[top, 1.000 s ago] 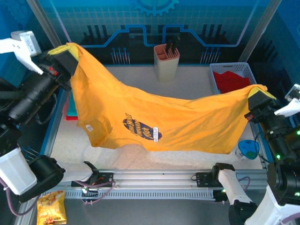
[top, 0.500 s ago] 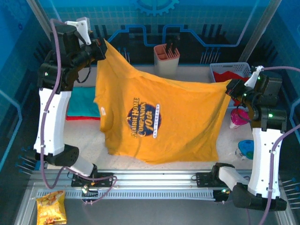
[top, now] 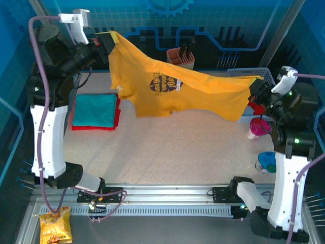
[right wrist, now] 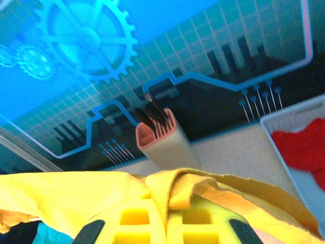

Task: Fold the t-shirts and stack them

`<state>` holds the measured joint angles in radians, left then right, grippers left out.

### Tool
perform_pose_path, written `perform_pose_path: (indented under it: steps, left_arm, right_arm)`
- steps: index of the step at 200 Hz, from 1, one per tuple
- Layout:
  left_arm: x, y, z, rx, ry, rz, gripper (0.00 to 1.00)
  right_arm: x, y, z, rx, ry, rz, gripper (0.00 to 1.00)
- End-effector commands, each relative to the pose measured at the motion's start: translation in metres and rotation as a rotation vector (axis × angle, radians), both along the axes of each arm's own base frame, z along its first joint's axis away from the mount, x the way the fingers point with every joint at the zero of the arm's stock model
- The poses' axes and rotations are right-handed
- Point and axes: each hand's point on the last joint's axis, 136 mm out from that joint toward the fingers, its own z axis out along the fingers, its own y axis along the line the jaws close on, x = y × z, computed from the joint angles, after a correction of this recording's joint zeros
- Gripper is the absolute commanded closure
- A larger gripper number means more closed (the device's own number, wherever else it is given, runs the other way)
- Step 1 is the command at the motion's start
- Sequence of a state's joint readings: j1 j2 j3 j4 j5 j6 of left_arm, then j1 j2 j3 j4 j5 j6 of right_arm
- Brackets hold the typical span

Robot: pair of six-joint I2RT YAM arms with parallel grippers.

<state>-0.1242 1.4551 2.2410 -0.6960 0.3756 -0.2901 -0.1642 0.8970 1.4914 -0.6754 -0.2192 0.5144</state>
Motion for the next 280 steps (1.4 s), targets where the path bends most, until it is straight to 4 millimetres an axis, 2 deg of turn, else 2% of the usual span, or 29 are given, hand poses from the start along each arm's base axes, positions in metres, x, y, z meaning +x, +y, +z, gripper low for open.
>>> perform_pose_path:
  steps: [1,36,54,76,98,119,135,153,161,174,197,239,280]
  left_arm:
    - [-0.068,-0.006,0.057,-0.027,-0.205,-0.099,1.00]
    - [-0.127,-0.009,0.087,-0.058,-0.322,-0.174,1.00]
    - [-0.148,-0.007,0.097,-0.069,-0.366,-0.179,1.00]
    - [-0.162,-0.006,0.105,-0.086,-0.393,-0.192,1.00]
    - [-0.168,-0.005,0.115,-0.102,-0.417,-0.194,1.00]
    - [-0.164,-0.005,0.125,-0.116,-0.425,-0.195,1.00]
    - [-0.150,-0.006,0.127,-0.119,-0.407,-0.195,1.00]
    - [-0.123,-0.006,0.121,-0.119,-0.372,-0.170,1.00]
    - [-0.106,-0.006,0.113,-0.110,-0.339,-0.146,1.00]
    - [-0.075,-0.006,0.093,-0.095,-0.269,-0.121,1.00]
    - [-0.024,-0.010,0.045,-0.070,-0.145,-0.101,1.00]
    - [0.062,0.004,-0.069,-0.067,0.087,-0.023,1.00]
    - [0.123,0.014,-0.180,-0.059,0.275,0.020,1.00]
  right_arm:
    - [-0.031,0.011,0.035,-0.058,-0.153,0.032,1.00]
    - [-0.070,0.012,0.062,-0.093,-0.272,0.003,1.00]
    - [-0.086,0.013,0.073,-0.100,-0.316,-0.008,1.00]
    - [-0.100,0.013,0.084,-0.101,-0.350,-0.024,1.00]
    - [-0.114,0.011,0.097,-0.104,-0.386,-0.047,1.00]
    - [-0.123,0.008,0.110,-0.108,-0.406,-0.072,1.00]
    - [-0.120,0.001,0.109,-0.104,-0.379,-0.107,1.00]
    - [-0.100,-0.008,0.094,-0.081,-0.281,-0.143,1.00]
    - [-0.088,-0.007,0.084,-0.077,-0.226,-0.129,1.00]
    - [-0.061,-0.004,0.058,-0.056,-0.100,-0.089,1.00]
    - [-0.014,0.006,0.000,0.000,0.105,0.009,1.00]
    - [0.040,0.004,-0.091,0.077,0.308,0.019,1.00]
    - [0.093,0.012,-0.179,0.090,0.486,0.056,1.00]
